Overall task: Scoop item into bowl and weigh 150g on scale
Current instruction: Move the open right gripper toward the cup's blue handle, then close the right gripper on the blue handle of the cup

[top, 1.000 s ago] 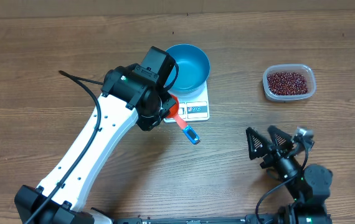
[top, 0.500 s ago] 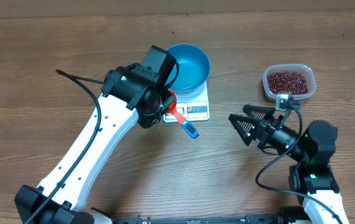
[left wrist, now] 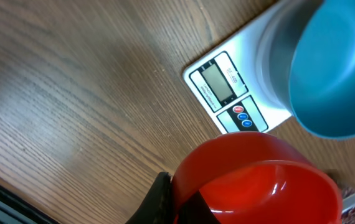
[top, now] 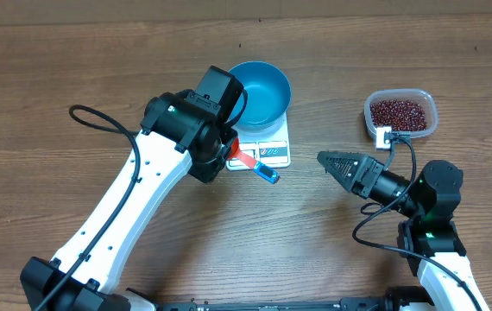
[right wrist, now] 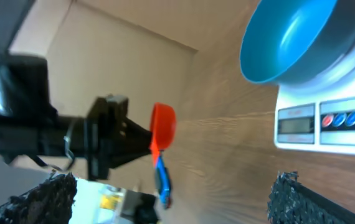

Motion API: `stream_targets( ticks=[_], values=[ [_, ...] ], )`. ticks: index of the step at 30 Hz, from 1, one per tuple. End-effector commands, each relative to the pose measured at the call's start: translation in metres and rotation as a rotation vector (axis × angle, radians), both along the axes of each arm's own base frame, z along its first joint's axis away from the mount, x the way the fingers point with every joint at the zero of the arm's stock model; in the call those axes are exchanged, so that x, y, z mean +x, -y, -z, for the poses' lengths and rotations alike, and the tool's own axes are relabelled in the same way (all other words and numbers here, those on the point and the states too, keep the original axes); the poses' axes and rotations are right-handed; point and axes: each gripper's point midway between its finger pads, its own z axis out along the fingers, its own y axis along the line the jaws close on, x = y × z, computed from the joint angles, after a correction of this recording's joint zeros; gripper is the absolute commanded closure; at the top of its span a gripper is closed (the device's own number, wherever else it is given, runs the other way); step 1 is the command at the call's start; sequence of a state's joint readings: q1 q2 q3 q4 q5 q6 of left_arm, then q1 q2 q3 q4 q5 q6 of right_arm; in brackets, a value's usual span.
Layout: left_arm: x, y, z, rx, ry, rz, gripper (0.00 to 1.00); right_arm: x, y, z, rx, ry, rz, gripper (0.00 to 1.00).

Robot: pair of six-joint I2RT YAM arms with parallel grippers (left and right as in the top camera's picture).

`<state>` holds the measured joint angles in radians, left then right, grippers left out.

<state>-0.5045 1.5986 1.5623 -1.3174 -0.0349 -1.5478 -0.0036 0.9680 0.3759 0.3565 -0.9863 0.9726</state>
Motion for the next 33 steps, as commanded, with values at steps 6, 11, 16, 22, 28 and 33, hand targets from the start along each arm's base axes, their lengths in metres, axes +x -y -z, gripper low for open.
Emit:
stream_targets(
  ticks=[6,11,16,22,28,33],
  values=[
    [-0.012,0.012,0.012,-0.066,-0.089,-0.085,0.96,0.000,-0.003,-0.011,0.100,-0.127,-0.003,0.00],
    [-0.012,0.027,0.028,-0.110,-0.162,-0.069,0.96,-0.003,-0.005,-0.011,0.101,-0.129,-0.023,0.00],
    [-0.010,0.044,0.037,-0.147,-0.185,-0.045,0.96,-0.007,-0.007,-0.008,0.115,-0.171,-0.039,0.00],
    [0.006,0.076,0.032,-0.215,-0.085,0.019,0.96,-0.007,-0.007,-0.008,0.114,-0.171,-0.040,0.00],
    [0.013,0.095,0.026,-0.266,-0.036,0.010,0.96,-0.007,-0.007,-0.008,0.114,-0.171,-0.040,0.00],
    [0.011,0.112,0.023,-0.306,-0.026,-0.011,0.96,-0.007,-0.007,-0.008,0.114,-0.171,-0.040,0.00]
  ],
)
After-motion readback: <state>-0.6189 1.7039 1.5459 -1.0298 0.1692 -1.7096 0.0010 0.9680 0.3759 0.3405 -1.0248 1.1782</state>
